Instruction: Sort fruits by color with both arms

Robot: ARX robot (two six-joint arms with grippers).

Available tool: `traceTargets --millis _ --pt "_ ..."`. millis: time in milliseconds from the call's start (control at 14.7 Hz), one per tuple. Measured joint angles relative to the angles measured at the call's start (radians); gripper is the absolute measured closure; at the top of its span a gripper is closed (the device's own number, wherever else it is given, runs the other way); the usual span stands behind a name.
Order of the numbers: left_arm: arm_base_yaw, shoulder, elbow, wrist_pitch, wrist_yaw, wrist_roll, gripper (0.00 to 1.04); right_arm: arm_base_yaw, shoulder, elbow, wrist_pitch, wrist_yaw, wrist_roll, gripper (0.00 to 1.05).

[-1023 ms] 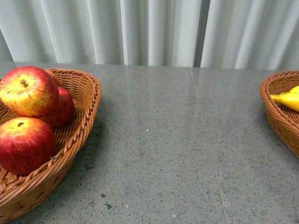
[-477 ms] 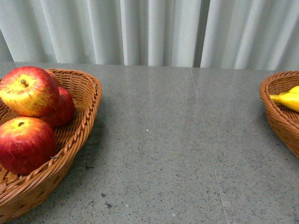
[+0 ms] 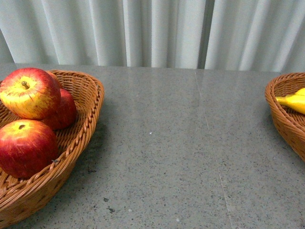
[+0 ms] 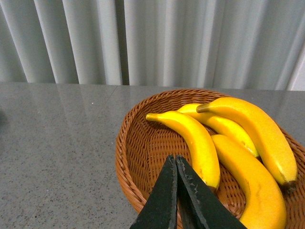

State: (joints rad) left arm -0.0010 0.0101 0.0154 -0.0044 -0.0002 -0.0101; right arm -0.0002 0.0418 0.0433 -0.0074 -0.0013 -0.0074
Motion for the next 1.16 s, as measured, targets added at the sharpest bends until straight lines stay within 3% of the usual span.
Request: traceTargets --millis 614,955,1023,1091,1159 --pt "0.000 0.000 0.000 0.000 0.000 0.000 0.07 0.000 -0.037 -0.030 0.002 0.002 0.000 1.02" --pt "0.000 0.000 0.000 0.000 0.000 0.000 0.07 0.000 -0.037 -0.030 0.002 0.002 0.000 0.42" --pt "0.000 0.000 0.000 0.000 0.000 0.000 0.07 0.000 -0.037 -0.030 0.003 0.002 0.000 0.18" --pt "0.000 0.000 0.000 0.000 0.000 0.000 0.07 0.000 -0.037 -0.030 0.002 0.002 0.000 0.06" --pt "0.000 0.000 0.000 0.000 0.000 0.000 0.07 0.000 -0.037 -0.030 0.003 0.002 0.000 0.06"
